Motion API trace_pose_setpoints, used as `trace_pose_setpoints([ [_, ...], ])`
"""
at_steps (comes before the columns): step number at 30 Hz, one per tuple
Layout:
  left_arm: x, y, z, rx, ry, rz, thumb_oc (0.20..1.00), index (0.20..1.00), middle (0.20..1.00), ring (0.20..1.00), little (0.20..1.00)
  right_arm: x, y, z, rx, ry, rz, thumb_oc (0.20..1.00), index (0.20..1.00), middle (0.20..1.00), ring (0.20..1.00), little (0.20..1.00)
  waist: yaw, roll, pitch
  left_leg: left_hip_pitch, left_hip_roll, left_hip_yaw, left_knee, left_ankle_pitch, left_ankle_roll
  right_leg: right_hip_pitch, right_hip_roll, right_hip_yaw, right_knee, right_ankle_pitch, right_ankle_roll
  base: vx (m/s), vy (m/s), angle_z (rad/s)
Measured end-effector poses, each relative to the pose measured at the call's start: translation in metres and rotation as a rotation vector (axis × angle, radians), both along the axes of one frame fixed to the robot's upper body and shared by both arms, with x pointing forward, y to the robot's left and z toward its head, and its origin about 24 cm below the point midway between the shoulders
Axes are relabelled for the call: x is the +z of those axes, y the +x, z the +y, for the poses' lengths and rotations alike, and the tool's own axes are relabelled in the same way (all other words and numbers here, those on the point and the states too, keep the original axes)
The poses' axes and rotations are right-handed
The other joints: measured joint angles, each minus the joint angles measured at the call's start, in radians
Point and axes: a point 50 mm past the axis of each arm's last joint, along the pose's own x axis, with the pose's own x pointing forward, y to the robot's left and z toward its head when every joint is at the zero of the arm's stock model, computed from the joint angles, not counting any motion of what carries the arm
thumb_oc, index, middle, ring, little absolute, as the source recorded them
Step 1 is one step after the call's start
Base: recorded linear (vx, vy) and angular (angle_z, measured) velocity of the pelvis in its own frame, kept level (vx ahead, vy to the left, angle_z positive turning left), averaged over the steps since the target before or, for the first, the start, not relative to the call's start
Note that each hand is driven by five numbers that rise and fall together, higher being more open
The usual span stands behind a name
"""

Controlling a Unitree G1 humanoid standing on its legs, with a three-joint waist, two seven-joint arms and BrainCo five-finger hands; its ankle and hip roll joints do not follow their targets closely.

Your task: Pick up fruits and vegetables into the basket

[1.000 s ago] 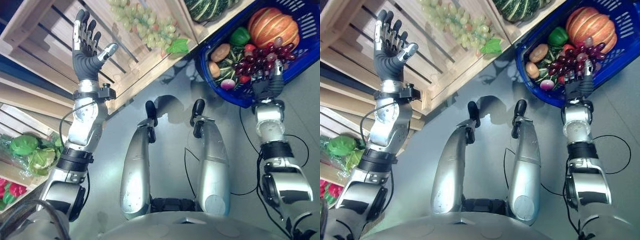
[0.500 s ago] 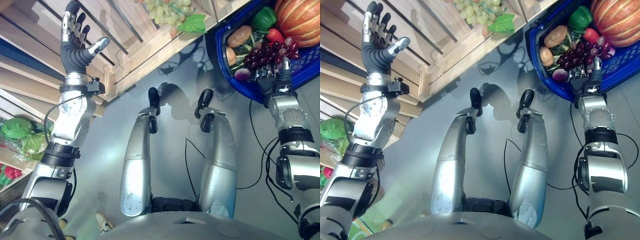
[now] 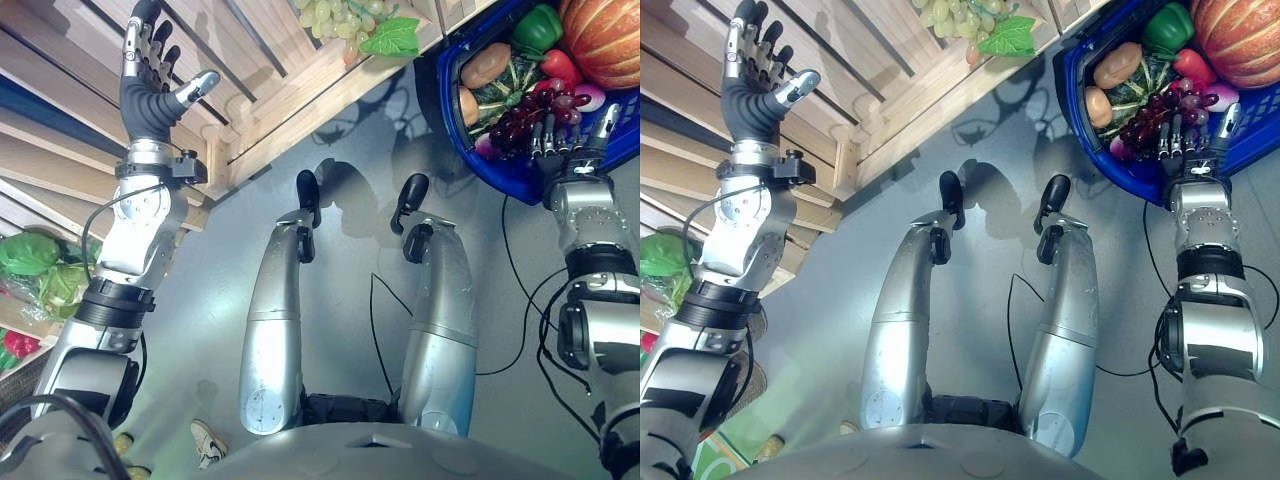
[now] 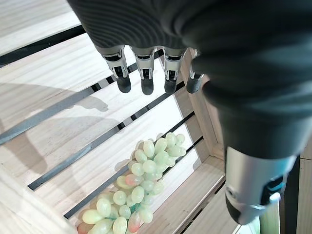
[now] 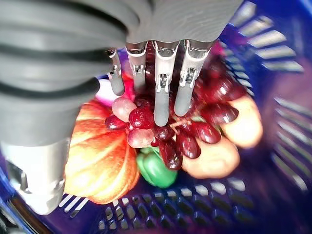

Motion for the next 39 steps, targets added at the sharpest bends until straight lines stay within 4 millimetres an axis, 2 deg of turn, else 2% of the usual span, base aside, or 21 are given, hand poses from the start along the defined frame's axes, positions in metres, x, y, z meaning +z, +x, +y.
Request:
trace_pose_setpoints([
  [1, 0.001, 0.000, 0.001, 0.008, 0.013, -0.002, 1.000, 1.000, 1.000, 1.000, 1.000, 0.001, -0.001, -0.002, -0.015, -0.048, 0.031, 1.000, 1.000, 1.000, 1.000, 1.000, -0.001, 0.000, 0.000, 0.003, 0.000, -0.001, 0.000, 0.000, 0.000, 0.004, 0.000, -0.001, -0.001, 0.000, 0.000, -0.04, 0.020, 0.00],
  [4, 0.002, -0.001, 0.005, 0.039, 0.062, -0.008, 1.000, 1.000, 1.000, 1.000, 1.000, -0.005, -0.011, -0.013, -0.076, -0.366, 0.265, 1.000, 1.000, 1.000, 1.000, 1.000, 0.000, 0.000, 0.000, 0.039, 0.003, -0.001, -0.010, -0.002, 0.002, 0.046, 0.008, -0.003, -0.024, 0.005, 0.007, -0.02, 0.024, -0.03],
  [6, -0.002, -0.003, 0.005, 0.062, 0.102, -0.005, 1.000, 1.000, 1.000, 1.000, 1.000, -0.011, -0.018, -0.016, -0.092, -0.504, 0.357, 1.000, 1.000, 1.000, 1.000, 1.000, -0.002, -0.001, 0.000, 0.080, 0.005, -0.001, -0.034, -0.003, 0.004, 0.090, 0.016, -0.005, -0.056, 0.013, 0.013, -0.02, 0.041, -0.06],
  [10, -0.013, -0.006, 0.008, 0.099, 0.149, 0.022, 1.000, 1.000, 1.000, 1.000, 1.000, -0.025, -0.028, -0.012, -0.071, -0.708, 0.462, 1.000, 1.000, 1.000, 1.000, 1.000, -0.027, -0.002, 0.000, 0.147, 0.005, 0.008, -0.071, -0.003, 0.008, 0.161, 0.028, -0.004, -0.105, 0.024, 0.026, 0.00, 0.050, -0.06],
  [12, -0.019, -0.008, 0.008, 0.124, 0.204, 0.027, 1.000, 1.000, 1.000, 1.000, 1.000, -0.041, -0.037, -0.008, -0.034, -0.764, 0.496, 1.000, 1.000, 1.000, 1.000, 1.000, -0.037, -0.005, 0.000, 0.187, 0.011, 0.013, -0.087, -0.007, 0.006, 0.204, 0.033, -0.005, -0.130, 0.026, 0.028, 0.00, 0.058, -0.08],
  [14, -0.023, -0.010, 0.010, 0.161, 0.253, 0.025, 1.000, 1.000, 1.000, 1.000, 1.000, -0.055, -0.045, 0.001, 0.006, -0.811, 0.512, 1.000, 1.000, 1.000, 1.000, 1.000, -0.054, -0.008, 0.000, 0.223, 0.015, 0.018, -0.105, -0.008, 0.007, 0.241, 0.041, -0.005, -0.157, 0.033, 0.030, 0.01, 0.077, -0.09],
  [18, -0.036, -0.016, 0.012, 0.244, 0.378, 0.027, 1.000, 1.000, 1.000, 1.000, 1.000, -0.096, -0.066, 0.036, 0.185, -0.917, 0.528, 1.000, 1.000, 1.000, 1.000, 1.000, -0.098, -0.021, 0.001, 0.340, 0.023, 0.043, -0.150, -0.023, 0.007, 0.353, 0.062, 0.009, -0.220, 0.046, 0.042, 0.02, 0.089, -0.17],
  [20, -0.040, -0.018, 0.016, 0.300, 0.438, 0.034, 1.000, 1.000, 1.000, 1.000, 1.000, -0.103, -0.073, 0.049, 0.248, -0.967, 0.509, 1.000, 1.000, 1.000, 1.000, 1.000, -0.118, -0.029, 0.001, 0.388, 0.030, 0.063, -0.173, -0.027, 0.008, 0.390, 0.068, 0.024, -0.246, 0.050, 0.048, 0.01, 0.096, -0.23],
  [24, -0.042, -0.021, 0.023, 0.404, 0.554, 0.029, 1.000, 1.000, 1.000, 1.000, 1.000, -0.105, -0.084, 0.059, 0.314, -1.082, 0.479, 1.000, 1.000, 1.000, 1.000, 1.000, -0.162, -0.038, 0.001, 0.454, 0.037, 0.085, -0.199, -0.031, 0.009, 0.451, 0.080, 0.039, -0.287, 0.057, 0.062, 0.03, 0.112, -0.16],
  [30, -0.057, -0.032, 0.035, 0.602, 0.782, 0.009, 1.000, 1.000, 1.000, 1.000, 1.000, -0.095, -0.093, 0.075, 0.395, -1.250, 0.390, 1.000, 1.000, 1.000, 1.000, 1.000, -0.194, -0.045, 0.001, 0.562, 0.037, 0.138, -0.255, -0.033, 0.006, 0.513, 0.087, 0.079, -0.317, 0.068, 0.063, 0.03, 0.146, -0.22],
  [36, -0.051, -0.034, 0.045, 0.779, 1.007, -0.054, 1.000, 1.000, 1.000, 1.000, 1.000, -0.079, -0.091, 0.080, 0.444, -1.323, 0.307, 1.000, 1.000, 1.000, 1.000, 1.000, -0.218, -0.045, 0.000, 0.608, 0.039, 0.166, -0.274, -0.034, 0.003, 0.535, 0.095, 0.104, -0.329, 0.067, 0.064, 0.02, 0.094, -0.13],
  [39, -0.041, -0.033, 0.052, 0.847, 1.143, -0.082, 1.000, 1.000, 1.000, 1.000, 1.000, -0.070, -0.091, 0.081, 0.463, -1.361, 0.270, 1.000, 1.000, 1.000, 1.000, 1.000, -0.233, -0.045, 0.000, 0.614, 0.039, 0.182, -0.279, -0.034, 0.003, 0.532, 0.096, 0.112, -0.328, 0.066, 0.067, 0.01, 0.111, -0.09],
])
